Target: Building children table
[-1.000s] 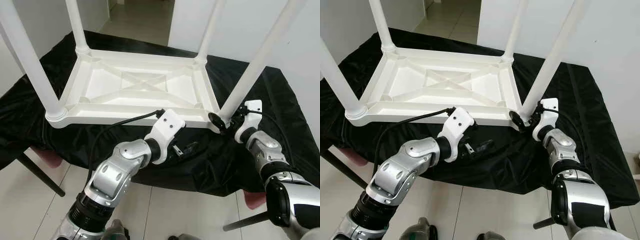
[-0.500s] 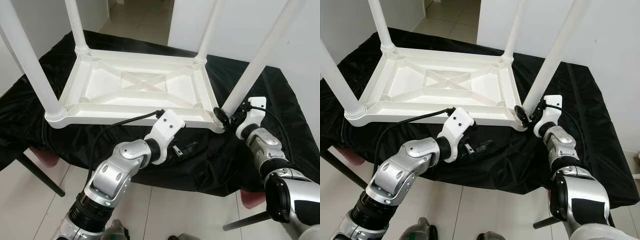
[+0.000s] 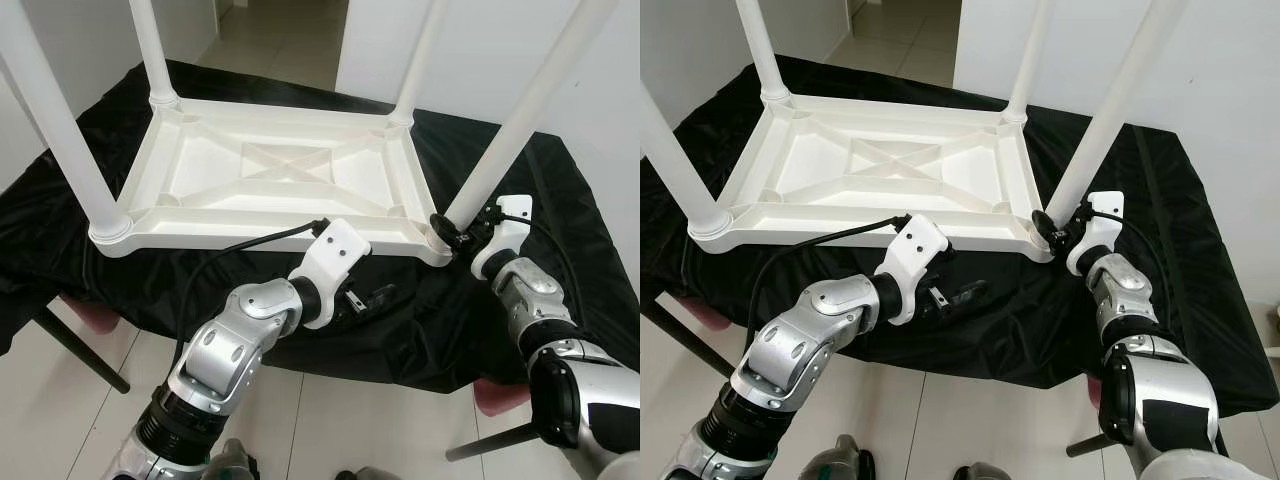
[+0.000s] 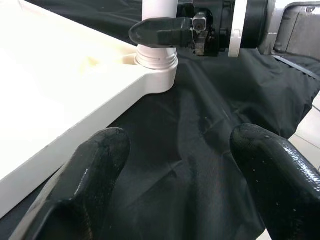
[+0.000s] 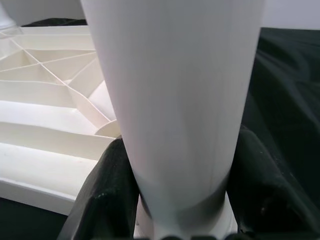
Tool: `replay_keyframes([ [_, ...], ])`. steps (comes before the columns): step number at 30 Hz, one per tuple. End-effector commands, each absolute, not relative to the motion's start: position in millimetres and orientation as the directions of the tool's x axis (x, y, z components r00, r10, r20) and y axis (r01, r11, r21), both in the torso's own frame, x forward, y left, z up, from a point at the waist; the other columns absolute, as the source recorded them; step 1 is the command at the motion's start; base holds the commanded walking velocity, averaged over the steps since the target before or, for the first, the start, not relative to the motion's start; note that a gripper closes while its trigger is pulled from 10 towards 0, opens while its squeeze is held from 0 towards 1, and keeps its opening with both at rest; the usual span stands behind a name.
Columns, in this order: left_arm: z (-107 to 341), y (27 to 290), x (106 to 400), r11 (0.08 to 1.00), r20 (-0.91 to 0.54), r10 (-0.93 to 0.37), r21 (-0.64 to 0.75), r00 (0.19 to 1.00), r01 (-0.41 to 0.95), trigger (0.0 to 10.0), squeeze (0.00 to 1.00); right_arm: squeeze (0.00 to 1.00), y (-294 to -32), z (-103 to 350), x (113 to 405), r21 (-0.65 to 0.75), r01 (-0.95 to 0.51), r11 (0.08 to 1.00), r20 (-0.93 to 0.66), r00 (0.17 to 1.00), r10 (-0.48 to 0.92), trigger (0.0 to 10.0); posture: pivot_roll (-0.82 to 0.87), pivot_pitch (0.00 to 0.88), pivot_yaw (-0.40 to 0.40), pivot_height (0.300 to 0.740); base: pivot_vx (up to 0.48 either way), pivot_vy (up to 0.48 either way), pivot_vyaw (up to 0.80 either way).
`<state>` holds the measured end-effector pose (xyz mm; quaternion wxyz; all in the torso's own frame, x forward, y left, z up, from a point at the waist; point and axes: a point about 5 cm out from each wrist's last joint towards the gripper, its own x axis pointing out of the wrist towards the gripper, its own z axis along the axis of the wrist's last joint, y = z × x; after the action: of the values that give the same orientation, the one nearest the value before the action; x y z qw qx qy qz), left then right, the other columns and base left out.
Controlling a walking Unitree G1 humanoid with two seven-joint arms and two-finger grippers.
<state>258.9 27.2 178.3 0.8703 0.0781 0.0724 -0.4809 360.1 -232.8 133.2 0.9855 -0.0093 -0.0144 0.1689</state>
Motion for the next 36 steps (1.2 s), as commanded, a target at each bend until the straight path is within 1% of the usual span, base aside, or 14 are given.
replay_keyframes([
  [1,180,26,258,0.539,-0.198,-0.817,0.073,0.542,0.839,10.0,0.00,0.00,-226,132,358,-0.016,-0.376,0.927,0.056,0.925,0.376,0.0,0.11,0.038,-0.061,0.740,0.000,0.000,0.00],
  [9,180,25,258,0.540,-0.194,-0.817,0.072,0.543,0.839,10.0,0.00,0.00,-219,137,351,-0.014,-0.405,0.914,0.136,0.905,0.403,0.0,0.10,0.039,-0.064,0.740,0.000,0.000,0.00],
  [13,180,24,258,0.535,-0.191,-0.821,0.071,0.538,0.842,10.0,0.00,0.00,-211,143,333,-0.013,-0.426,0.905,0.213,0.883,0.419,0.0,0.09,0.041,-0.063,0.740,0.000,0.000,0.00],
  [14,180,24,258,0.535,-0.191,-0.821,0.071,0.538,0.842,10.0,0.00,0.00,-211,143,333,-0.013,-0.426,0.905,0.213,0.883,0.419,0.0,0.09,0.041,-0.063,0.740,0.000,0.000,0.00],
  [21,180,23,258,0.528,-0.190,-0.826,0.071,0.531,0.846,10.0,0.00,0.00,-207,149,308,-0.016,-0.438,0.899,0.243,0.870,0.429,0.0,0.07,0.046,-0.056,0.740,0.000,0.000,0.00],
  [25,180,22,258,0.522,-0.192,-0.829,0.070,0.525,0.850,10.0,0.00,0.00,-213,145,305,-0.011,-0.402,0.915,0.223,0.892,0.394,0.0,0.07,0.047,-0.053,0.740,0.000,0.000,0.00],
  [27,180,21,258,0.518,-0.192,-0.832,0.069,0.520,0.853,10.0,0.00,0.00,-215,138,308,-0.006,-0.328,0.945,0.189,0.927,0.324,0.0,0.06,0.047,-0.056,0.740,0.000,0.000,0.00],
  [28,180,21,258,0.518,-0.192,-0.832,0.069,0.520,0.853,10.0,0.00,0.00,-215,138,308,-0.006,-0.328,0.945,0.189,0.927,0.324,0.0,0.06,0.047,-0.056,0.740,0.000,0.000,0.00],
  [30,180,21,258,0.519,-0.191,-0.832,0.069,0.522,0.852,10.0,0.00,0.00,-211,132,311,0.018,-0.230,0.973,0.143,0.964,0.225,0.0,0.07,0.046,-0.058,0.740,0.000,0.000,0.00],
  [32,180,21,258,0.519,-0.191,-0.832,0.069,0.522,0.852,10.0,0.00,0.00,-211,132,311,0.018,-0.230,0.973,0.143,0.964,0.225,0.0,0.07,0.046,-0.058,0.740,0.000,0.000,0.00],
  [33,180,21,259,0.520,-0.191,-0.831,0.068,0.523,0.851,10.0,0.00,0.00,-206,131,312,0.034,-0.200,0.979,0.137,0.971,0.193,0.0,0.08,0.045,-0.060,0.740,0.000,0.000,0.00],
  [34,180,21,258,0.524,-0.191,-0.829,0.068,0.526,0.849,10.0,0.00,0.00,-191,129,309,0.083,-0.148,0.985,0.124,0.983,0.138,0.0,0.08,0.045,-0.062,0.740,0.000,0.000,0.00],
  [35,180,21,258,0.524,-0.191,-0.829,0.068,0.526,0.849,10.0,0.00,0.00,-191,129,309,0.083,-0.148,0.985,0.124,0.983,0.138,0.0,0.08,0.045,-0.062,0.740,0.000,0.000,0.00],
  [36,179,21,259,0.526,-0.192,-0.827,0.069,0.529,0.848,10.0,0.00,0.00,-184,129,308,0.098,-0.120,0.988,0.124,0.986,0.108,0.0,0.08,0.043,-0.064,0.740,0.000,0.000,0.00],
])
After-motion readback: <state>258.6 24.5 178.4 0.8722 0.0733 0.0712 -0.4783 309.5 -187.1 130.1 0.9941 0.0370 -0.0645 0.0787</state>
